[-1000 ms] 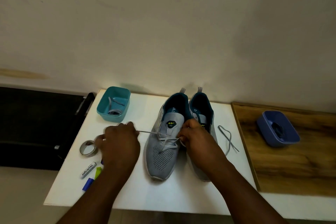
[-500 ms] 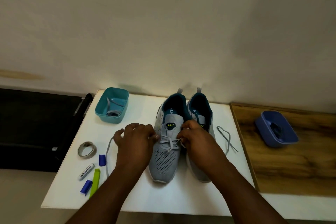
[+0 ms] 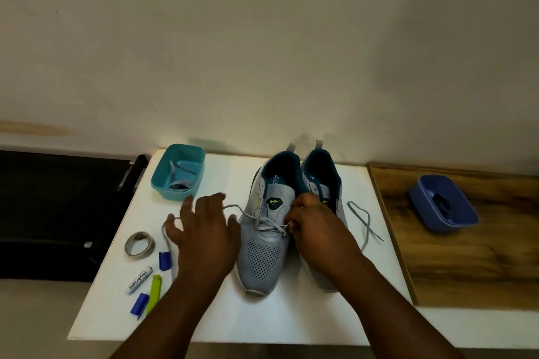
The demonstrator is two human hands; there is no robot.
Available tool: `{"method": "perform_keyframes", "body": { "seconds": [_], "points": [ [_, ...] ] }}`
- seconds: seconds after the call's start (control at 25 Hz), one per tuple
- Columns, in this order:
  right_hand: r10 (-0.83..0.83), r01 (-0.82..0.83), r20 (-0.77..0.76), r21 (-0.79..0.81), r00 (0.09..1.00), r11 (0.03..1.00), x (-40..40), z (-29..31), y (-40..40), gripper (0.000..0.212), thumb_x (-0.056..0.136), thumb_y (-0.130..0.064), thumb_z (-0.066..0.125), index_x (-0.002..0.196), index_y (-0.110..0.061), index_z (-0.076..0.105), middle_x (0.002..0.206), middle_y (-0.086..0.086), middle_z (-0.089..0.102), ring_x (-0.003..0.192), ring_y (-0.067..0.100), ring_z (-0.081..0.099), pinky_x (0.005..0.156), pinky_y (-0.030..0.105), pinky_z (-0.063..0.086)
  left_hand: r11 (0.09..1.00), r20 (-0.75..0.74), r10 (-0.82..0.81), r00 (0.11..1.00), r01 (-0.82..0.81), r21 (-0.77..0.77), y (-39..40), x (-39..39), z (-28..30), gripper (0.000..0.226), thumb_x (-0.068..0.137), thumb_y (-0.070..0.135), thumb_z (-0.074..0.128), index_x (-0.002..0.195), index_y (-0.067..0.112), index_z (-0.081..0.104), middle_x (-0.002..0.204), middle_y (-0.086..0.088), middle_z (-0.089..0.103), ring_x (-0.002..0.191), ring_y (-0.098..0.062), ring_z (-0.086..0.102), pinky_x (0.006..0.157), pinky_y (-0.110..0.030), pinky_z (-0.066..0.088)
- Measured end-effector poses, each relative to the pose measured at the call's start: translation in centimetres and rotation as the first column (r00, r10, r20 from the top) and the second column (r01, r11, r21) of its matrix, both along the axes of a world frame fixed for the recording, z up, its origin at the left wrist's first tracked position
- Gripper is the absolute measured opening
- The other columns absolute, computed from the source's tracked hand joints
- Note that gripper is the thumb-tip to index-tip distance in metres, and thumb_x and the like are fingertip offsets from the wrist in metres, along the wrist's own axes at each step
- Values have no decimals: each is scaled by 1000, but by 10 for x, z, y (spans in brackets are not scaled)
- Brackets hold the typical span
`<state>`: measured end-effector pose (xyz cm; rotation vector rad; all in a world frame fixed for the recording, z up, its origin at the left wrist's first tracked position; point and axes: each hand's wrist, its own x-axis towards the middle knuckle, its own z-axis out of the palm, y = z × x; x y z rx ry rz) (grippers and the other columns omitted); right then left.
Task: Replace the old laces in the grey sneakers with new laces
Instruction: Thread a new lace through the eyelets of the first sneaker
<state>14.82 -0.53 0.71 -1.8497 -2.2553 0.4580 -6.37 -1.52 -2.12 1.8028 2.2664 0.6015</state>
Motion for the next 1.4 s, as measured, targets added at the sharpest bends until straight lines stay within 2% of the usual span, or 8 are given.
{"method": "perform_keyframes", "body": {
  "seconds": [0.12, 0.32, 0.68, 0.8, 0.92, 1.04, 1.24, 1.4],
  "points": [
    [-1, 2, -31, 34, 1000, 999, -9, 5, -6, 28, 96, -43, 63, 116, -26, 72, 142, -8, 45, 123, 13, 51, 100, 33, 50, 991, 53, -126, 991, 128, -42, -1, 14, -6, 26, 100, 47, 48, 119, 38, 63, 133, 11, 62, 149, -23, 29, 117, -59, 9],
    [-18, 23, -83, 64, 996, 998, -15, -2, -4, 21, 100, -37, 60, 109, -25, 74, 139, -7, 47, 120, 13, 53, 97, 31, 51, 990, 85, -130, 988, 135, -49, 4, 12, -2, 17, 99, 46, 53, 100, 37, 67, 108, 13, 68, 128, -16, 52, 114, -51, 18],
    [-4, -1, -174, -32, 985, 999, 3, -1, 5, 20, 103, -16, 56, 110, -13, 75, 126, 2, 57, 105, 13, 61, 83, -1, 35, 955, 139, -146, 979, 176, -238, 2, 9, 16, 11, 106, 33, 42, 96, 31, 45, 88, 11, 61, 103, -18, 65, 121, -50, 19],
    [-42, 52, -206, 40, 978, 998, -1, 4, -5, 20, 102, -20, 57, 119, -24, 67, 146, -9, 44, 117, 4, 51, 99, 13, 42, 948, 183, -175, 967, 216, -235, -2, 11, 18, 12, 105, 43, 41, 104, 34, 49, 91, 12, 65, 103, -15, 65, 121, -51, 18],
    [-174, 200, -164, 154, 971, 968, -11, 18, -19, 31, 97, -28, 65, 125, -29, 53, 146, -7, 34, 116, 9, 52, 97, 25, 52, 943, 346, -166, 923, 251, -219, -6, 12, 26, 24, 100, 48, 50, 119, 34, 48, 85, 8, 67, 93, -15, 67, 96, -39, 45],
    [-231, 249, -164, 98, 959, 964, -29, 25, -35, 26, 95, -43, 65, 111, -32, 47, 128, -8, 43, 100, 9, 57, 85, 25, 56, 963, 644, -29, 765, 193, -186, -6, 13, 39, 22, 98, 36, 59, 118, 32, 54, 80, 3, 72, 81, -9, 67, 68, -27, 47],
    [-288, 288, 3, -10, 958, 958, -12, 8, -34, 30, 98, -42, 57, 123, -26, 53, 118, -3, 61, 103, 19, 65, 77, 28, 47, 975, 372, -57, 926, 133, -181, -6, 2, 22, 20, 99, 29, 56, 119, 29, 57, 84, 8, 68, 80, -7, 60, 66, -28, 42],
    [-215, 214, 208, 27, 954, 976, 1, 15, -29, 16, 99, -28, 53, 111, -25, 64, 112, 0, 61, 92, 20, 68, 71, 27, 46, 981, 288, -101, 952, 144, -132, -8, 8, 9, 34, 96, 28, 59, 129, 27, 53, 114, 6, 68, 99, -15, 63, 80, -32, 49]
  ]
}}
